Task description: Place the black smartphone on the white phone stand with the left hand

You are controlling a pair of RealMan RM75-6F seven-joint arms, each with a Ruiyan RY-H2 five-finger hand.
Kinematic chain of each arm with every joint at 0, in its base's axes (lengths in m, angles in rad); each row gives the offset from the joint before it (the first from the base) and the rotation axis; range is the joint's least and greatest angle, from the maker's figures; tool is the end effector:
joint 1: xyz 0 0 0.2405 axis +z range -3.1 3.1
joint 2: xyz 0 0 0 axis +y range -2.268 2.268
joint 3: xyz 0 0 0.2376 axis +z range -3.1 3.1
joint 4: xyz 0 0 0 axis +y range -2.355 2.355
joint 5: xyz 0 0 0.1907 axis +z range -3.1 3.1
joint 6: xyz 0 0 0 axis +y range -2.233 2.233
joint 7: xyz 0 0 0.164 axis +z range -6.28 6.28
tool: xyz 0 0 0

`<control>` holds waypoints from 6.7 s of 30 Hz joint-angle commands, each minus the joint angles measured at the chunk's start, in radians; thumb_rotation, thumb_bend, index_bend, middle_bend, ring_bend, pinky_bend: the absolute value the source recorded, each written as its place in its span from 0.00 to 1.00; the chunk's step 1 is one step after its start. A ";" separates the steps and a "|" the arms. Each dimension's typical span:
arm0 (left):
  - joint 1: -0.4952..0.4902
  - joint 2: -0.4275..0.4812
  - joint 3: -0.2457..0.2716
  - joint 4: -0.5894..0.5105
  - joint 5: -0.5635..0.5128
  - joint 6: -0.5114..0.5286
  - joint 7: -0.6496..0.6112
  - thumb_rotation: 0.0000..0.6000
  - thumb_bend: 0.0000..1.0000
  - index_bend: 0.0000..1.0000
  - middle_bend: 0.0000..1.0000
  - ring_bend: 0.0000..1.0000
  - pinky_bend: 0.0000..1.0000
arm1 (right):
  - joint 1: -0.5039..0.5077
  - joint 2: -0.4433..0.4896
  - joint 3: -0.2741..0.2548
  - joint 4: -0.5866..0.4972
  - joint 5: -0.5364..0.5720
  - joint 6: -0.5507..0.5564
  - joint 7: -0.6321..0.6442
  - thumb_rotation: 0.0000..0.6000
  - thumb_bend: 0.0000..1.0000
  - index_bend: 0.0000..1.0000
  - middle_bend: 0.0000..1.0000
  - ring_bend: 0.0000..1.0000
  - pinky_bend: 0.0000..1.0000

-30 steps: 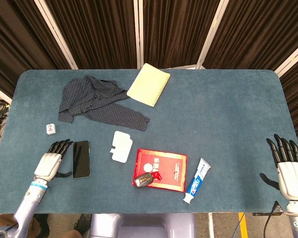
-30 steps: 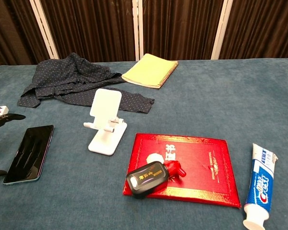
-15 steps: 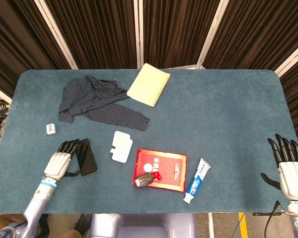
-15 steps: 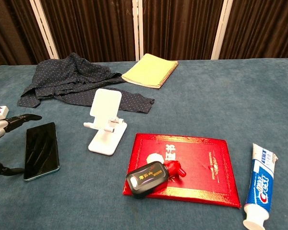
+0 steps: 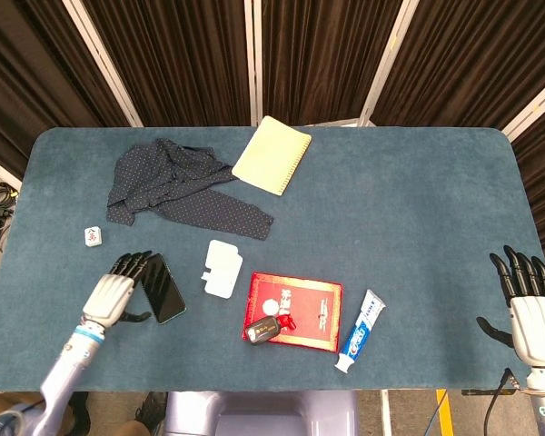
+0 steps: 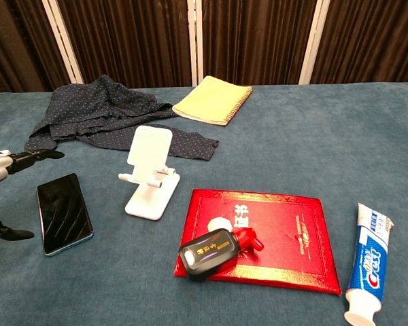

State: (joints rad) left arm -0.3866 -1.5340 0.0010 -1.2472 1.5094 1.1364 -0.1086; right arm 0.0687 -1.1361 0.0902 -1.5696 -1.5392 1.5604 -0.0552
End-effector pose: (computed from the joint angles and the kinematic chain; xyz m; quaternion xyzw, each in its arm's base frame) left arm -0.2568 0.2646 0.0093 -0.7022 -0.4409 -0.3724 0.4168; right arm -0.2818 -0.2004 0.1824 0.5922 -0.3264 0.4021 0.6173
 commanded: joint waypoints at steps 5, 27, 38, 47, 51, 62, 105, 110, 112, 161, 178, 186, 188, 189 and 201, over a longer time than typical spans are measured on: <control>-0.119 0.196 0.065 -0.051 0.106 -0.152 -0.059 1.00 0.00 0.00 0.00 0.00 0.00 | 0.004 -0.003 0.004 0.002 0.009 -0.008 -0.009 1.00 0.00 0.00 0.00 0.00 0.00; -0.308 0.145 0.182 0.173 0.378 -0.173 -0.160 1.00 0.00 0.00 0.00 0.00 0.00 | 0.020 -0.027 0.018 0.013 0.066 -0.052 -0.066 1.00 0.00 0.00 0.00 0.00 0.00; -0.360 0.057 0.216 0.289 0.414 -0.153 -0.197 1.00 0.00 0.09 0.00 0.06 0.07 | 0.022 -0.026 0.021 0.017 0.078 -0.060 -0.059 1.00 0.00 0.00 0.00 0.00 0.00; -0.376 0.020 0.233 0.317 0.401 -0.154 -0.193 1.00 0.00 0.16 0.05 0.12 0.14 | 0.021 -0.023 0.021 0.016 0.080 -0.059 -0.053 1.00 0.00 0.00 0.00 0.00 0.00; -0.370 0.009 0.240 0.335 0.405 -0.117 -0.191 1.00 0.00 0.32 0.19 0.28 0.28 | 0.021 -0.022 0.020 0.017 0.081 -0.060 -0.048 1.00 0.00 0.00 0.00 0.00 0.00; -0.342 0.012 0.253 0.379 0.403 -0.006 -0.216 1.00 0.00 0.54 0.36 0.44 0.41 | 0.020 -0.020 0.018 0.014 0.077 -0.059 -0.045 1.00 0.00 0.00 0.00 0.00 0.00; -0.689 0.005 0.148 0.558 0.703 0.268 0.331 1.00 0.00 0.54 0.36 0.43 0.36 | 0.017 -0.002 0.035 0.026 0.118 -0.073 0.011 1.00 0.00 0.00 0.00 0.00 0.00; -0.712 -0.029 0.180 0.619 0.723 0.272 0.292 1.00 0.00 0.53 0.35 0.41 0.34 | 0.019 -0.002 0.040 0.032 0.134 -0.082 0.016 1.00 0.00 0.00 0.00 0.00 0.00; -0.717 -0.041 0.191 0.641 0.729 0.275 0.282 1.00 0.00 0.53 0.34 0.41 0.33 | 0.019 -0.001 0.041 0.032 0.139 -0.086 0.019 1.00 0.00 0.00 0.00 0.00 0.00; -0.748 -0.100 0.329 0.772 0.676 0.309 0.242 1.00 0.00 0.51 0.31 0.37 0.25 | 0.021 0.009 0.045 0.034 0.153 -0.101 0.050 1.00 0.00 0.00 0.00 0.00 0.00; -0.746 -0.088 0.346 0.762 0.659 0.311 0.247 1.00 0.00 0.08 0.00 0.00 0.00 | 0.020 0.012 0.043 0.030 0.148 -0.098 0.051 1.00 0.00 0.00 0.00 0.00 0.00; -0.736 -0.035 0.316 0.716 0.620 0.359 0.256 1.00 0.00 0.00 0.00 0.00 0.00 | 0.019 0.016 0.040 0.023 0.142 -0.098 0.053 1.00 0.00 0.00 0.00 0.00 0.00; -0.715 -0.017 0.276 0.686 0.575 0.392 0.253 1.00 0.00 0.00 0.00 0.00 0.00 | 0.019 0.017 0.038 0.021 0.139 -0.097 0.054 1.00 0.00 0.00 0.00 0.00 0.00; -0.699 -0.010 0.244 0.664 0.539 0.416 0.250 1.00 0.00 0.00 0.00 0.00 0.00 | 0.019 0.018 0.038 0.020 0.136 -0.095 0.055 1.00 0.00 0.00 0.00 0.00 0.00; -0.476 0.155 0.045 0.058 0.173 0.426 0.298 1.00 0.00 0.00 0.00 0.00 0.00 | 0.011 0.029 0.028 0.002 0.102 -0.073 0.073 1.00 0.00 0.00 0.00 0.00 0.00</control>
State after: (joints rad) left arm -0.9619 -1.4653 0.1070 -0.9442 1.8260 1.5889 0.1536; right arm 0.0811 -1.1080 0.1188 -1.5660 -1.4351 1.4856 0.0163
